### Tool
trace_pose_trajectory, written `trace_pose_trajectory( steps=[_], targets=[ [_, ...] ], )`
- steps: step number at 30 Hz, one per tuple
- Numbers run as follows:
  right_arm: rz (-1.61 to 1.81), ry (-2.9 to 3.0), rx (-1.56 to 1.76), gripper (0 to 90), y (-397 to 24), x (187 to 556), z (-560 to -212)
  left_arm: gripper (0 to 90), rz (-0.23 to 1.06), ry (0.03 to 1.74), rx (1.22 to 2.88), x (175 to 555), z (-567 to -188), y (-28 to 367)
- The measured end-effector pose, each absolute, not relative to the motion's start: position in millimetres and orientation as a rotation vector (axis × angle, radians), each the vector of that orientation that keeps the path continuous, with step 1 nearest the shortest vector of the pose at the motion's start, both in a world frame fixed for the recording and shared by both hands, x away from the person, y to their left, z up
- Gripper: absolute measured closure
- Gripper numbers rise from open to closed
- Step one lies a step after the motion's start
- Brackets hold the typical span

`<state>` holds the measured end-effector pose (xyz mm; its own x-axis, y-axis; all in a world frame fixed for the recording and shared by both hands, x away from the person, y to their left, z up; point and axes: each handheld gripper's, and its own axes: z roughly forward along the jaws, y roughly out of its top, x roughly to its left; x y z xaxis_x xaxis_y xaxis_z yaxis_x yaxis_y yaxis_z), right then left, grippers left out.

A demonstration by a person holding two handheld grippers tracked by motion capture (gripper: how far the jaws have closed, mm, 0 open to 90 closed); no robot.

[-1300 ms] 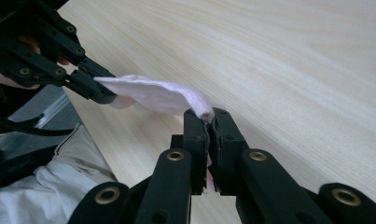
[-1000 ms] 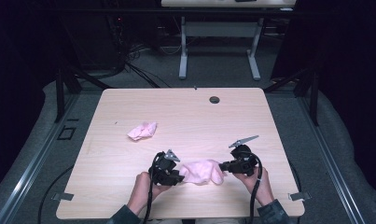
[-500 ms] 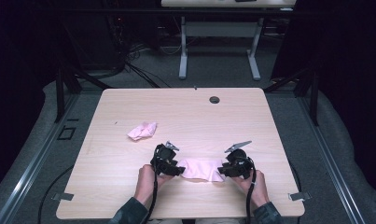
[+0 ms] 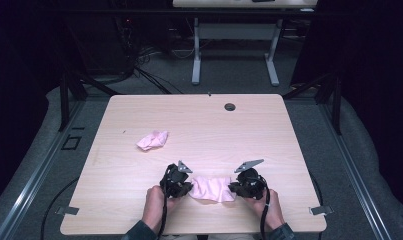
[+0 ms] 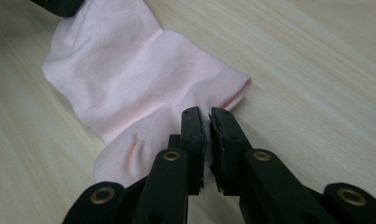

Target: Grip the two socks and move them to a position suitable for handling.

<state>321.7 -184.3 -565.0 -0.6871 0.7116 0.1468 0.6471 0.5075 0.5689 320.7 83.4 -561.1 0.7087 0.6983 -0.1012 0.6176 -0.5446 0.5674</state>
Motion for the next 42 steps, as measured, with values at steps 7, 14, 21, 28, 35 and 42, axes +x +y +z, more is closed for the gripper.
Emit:
trace_pose_trajectory(
  steps=[7,14,21,28,35,42],
  targets=[
    [0.997,2.656,1.152,76.6,-181,309,-561,86.4,0.149,1.019,2.296,293,-563,99],
    [1.137,2.509,1.193,28.7,-213,309,-551,37.4,0.225,1.090,2.232,297,-545,133],
    [1.127,2.368,1.271,5.1,-251,306,-560,20.6,0.353,1.145,2.182,329,-531,162],
    [1.077,2.255,1.336,2.4,-280,308,-577,20.4,0.450,1.215,2.112,368,-517,188],
    [1.055,2.243,1.343,2.5,-284,310,-584,21.3,0.476,1.296,2.071,415,-523,200],
    [1.059,2.214,1.339,2.7,-284,312,-585,19.7,0.484,1.396,2.029,456,-536,204]
  ],
)
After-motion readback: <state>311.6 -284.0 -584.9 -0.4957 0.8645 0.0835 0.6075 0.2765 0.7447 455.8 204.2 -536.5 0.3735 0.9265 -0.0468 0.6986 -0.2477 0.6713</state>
